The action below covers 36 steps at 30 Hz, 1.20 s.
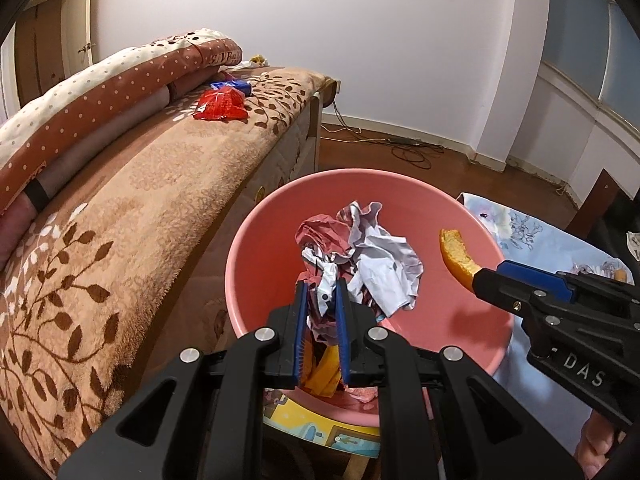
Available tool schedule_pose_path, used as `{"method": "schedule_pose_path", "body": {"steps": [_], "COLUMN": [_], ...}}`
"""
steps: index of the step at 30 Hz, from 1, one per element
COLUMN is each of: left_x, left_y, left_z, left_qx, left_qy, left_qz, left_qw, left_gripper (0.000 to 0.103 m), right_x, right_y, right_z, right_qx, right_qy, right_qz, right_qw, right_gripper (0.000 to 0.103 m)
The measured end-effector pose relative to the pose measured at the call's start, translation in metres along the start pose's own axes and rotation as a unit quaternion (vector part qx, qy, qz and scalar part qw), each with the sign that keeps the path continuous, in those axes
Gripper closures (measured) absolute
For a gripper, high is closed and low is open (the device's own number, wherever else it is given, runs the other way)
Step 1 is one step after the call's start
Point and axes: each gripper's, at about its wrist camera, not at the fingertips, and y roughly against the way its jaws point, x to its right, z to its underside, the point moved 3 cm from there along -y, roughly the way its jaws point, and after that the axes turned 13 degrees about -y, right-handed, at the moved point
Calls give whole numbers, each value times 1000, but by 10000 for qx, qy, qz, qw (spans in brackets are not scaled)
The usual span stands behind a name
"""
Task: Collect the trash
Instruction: 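Open both grippers to drop the items into the pink bucket, then move both open grippers from the bucket back over the table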
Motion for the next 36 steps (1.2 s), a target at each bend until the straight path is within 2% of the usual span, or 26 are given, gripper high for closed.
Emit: {"method": "schedule_pose_path", "body": {"steps": [5, 9, 11, 27, 30, 36], "left_x": [0, -2, -4, 12, 19, 36], "left_y": [-1, 2, 6, 38, 44, 54], "left_z": [1, 2, 1, -7, -8, -11], "left_qx": [-116, -136, -99, 162, 225, 316], "left_qy": [-15, 20, 47, -95, -168, -319], "left_qz": [-125, -178, -186, -200, -175, -106], "left_qw": [9999, 9997, 9998, 9996, 9995, 9989], "left_gripper": [87, 73, 70, 69, 69, 69], "right_x": [0, -3, -5, 6, 12, 27], "right_y": [0, 3, 6, 48, 55, 74], "right_z": [-1, 0, 0, 16, 20, 30], "right_qx": [4, 70, 103, 354, 386, 489], "right_qy": [7, 68, 117, 89, 36, -71], "right_qz": [-23, -18, -16, 52, 98, 177], "right_qw": [10000, 10000, 9999, 9993, 9992, 9986], "right_gripper": [77, 76, 74, 72, 65, 64]}}
